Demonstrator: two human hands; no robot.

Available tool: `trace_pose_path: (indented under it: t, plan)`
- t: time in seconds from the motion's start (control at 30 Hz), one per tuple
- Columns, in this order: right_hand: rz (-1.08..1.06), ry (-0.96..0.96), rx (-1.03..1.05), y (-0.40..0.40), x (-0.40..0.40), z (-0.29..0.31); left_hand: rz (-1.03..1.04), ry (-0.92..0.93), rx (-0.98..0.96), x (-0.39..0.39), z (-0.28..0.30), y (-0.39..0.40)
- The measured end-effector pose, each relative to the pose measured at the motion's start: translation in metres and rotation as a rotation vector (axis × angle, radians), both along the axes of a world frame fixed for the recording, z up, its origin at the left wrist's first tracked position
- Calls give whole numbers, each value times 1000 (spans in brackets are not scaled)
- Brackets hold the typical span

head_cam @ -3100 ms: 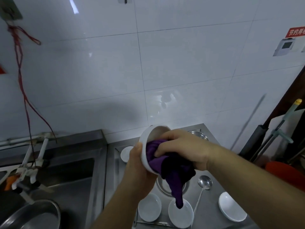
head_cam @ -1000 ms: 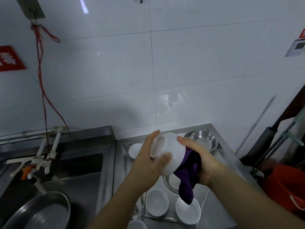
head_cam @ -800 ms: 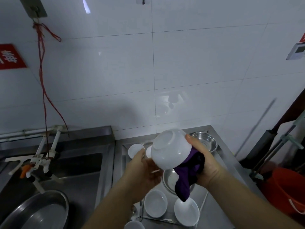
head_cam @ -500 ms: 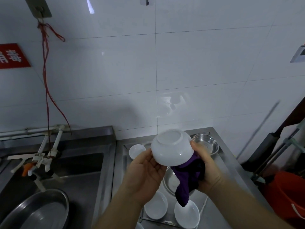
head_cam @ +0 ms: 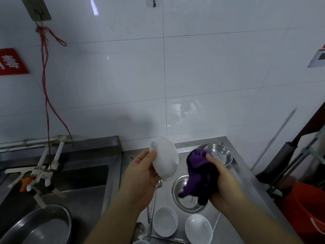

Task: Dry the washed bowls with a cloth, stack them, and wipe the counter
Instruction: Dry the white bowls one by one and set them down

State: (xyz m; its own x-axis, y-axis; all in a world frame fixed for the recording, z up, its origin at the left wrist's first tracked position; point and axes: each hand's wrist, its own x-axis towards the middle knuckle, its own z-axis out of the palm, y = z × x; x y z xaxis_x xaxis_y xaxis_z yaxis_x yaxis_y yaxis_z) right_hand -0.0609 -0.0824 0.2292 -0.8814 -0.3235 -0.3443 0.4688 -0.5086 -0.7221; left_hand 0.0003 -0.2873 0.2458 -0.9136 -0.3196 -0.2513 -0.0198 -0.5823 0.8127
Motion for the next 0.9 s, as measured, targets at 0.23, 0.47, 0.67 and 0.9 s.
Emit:
trace_pose_path:
  t: [0.23, 0.47, 0.67, 0.9]
  plan:
    - [49, 1422, 742, -7, -11, 46, -241, 41, -309, 5, 4, 26]
    - [152, 1350, 853, -17, -21, 43, -351, 88, -317, 22, 5, 22]
    - [36, 651, 447, -20, -36, 38, -276, 145, -224, 27, 8, 19]
    - [-81, 202, 153, -37, -17, 27, -106, 248, 34, 19, 5, 19]
